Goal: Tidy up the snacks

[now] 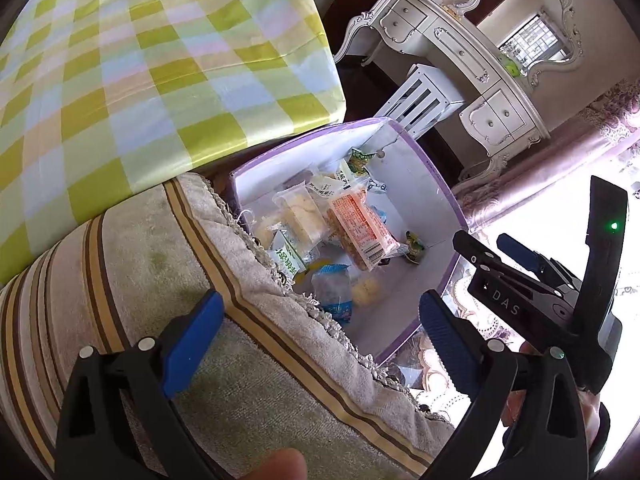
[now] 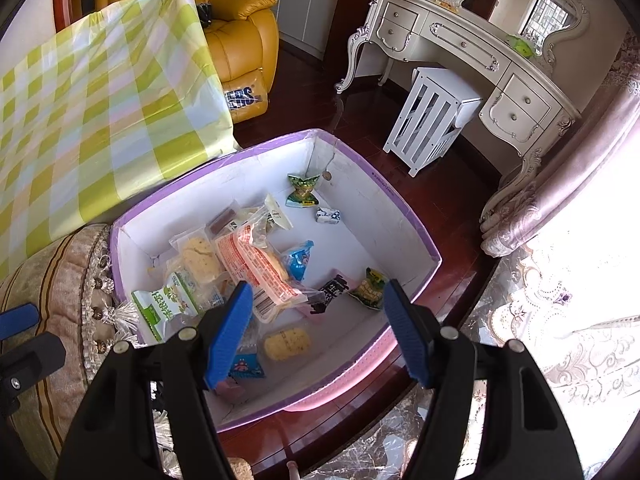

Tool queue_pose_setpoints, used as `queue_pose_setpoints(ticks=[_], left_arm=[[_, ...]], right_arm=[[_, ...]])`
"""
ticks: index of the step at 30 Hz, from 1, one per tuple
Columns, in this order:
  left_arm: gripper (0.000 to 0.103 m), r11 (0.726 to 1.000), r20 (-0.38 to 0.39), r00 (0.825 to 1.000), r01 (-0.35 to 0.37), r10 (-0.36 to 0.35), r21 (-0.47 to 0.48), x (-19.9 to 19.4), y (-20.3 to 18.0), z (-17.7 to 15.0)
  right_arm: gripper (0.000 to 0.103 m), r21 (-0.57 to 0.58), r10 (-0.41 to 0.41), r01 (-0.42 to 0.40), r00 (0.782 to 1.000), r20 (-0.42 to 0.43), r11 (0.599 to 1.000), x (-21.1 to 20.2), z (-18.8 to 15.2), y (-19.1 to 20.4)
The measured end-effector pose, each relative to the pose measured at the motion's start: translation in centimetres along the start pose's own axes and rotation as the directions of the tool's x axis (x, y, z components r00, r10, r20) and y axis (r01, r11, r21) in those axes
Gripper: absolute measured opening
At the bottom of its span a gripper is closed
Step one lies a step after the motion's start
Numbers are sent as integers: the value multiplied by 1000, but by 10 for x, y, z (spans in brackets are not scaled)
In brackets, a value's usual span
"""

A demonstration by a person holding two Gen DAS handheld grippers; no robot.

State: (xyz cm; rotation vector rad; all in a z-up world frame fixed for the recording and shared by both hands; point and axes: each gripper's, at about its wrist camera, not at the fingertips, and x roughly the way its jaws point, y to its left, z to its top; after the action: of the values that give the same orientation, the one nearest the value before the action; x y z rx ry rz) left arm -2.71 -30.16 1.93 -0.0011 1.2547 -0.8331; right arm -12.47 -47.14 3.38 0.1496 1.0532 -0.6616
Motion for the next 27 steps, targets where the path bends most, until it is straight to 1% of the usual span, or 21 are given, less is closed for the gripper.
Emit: queue_pose_setpoints(ticks=[3, 27], left_arm=[[99, 1000, -5, 1000, -3, 3, 0, 3, -1, 1], [99, 1000, -7, 1000, -7, 7, -5, 5, 0, 4]], right_arm=[[68, 2, 2, -2, 1000, 2, 1000, 0, 0, 0], [68, 2, 7, -7, 1000, -6, 1000, 3, -1, 0]])
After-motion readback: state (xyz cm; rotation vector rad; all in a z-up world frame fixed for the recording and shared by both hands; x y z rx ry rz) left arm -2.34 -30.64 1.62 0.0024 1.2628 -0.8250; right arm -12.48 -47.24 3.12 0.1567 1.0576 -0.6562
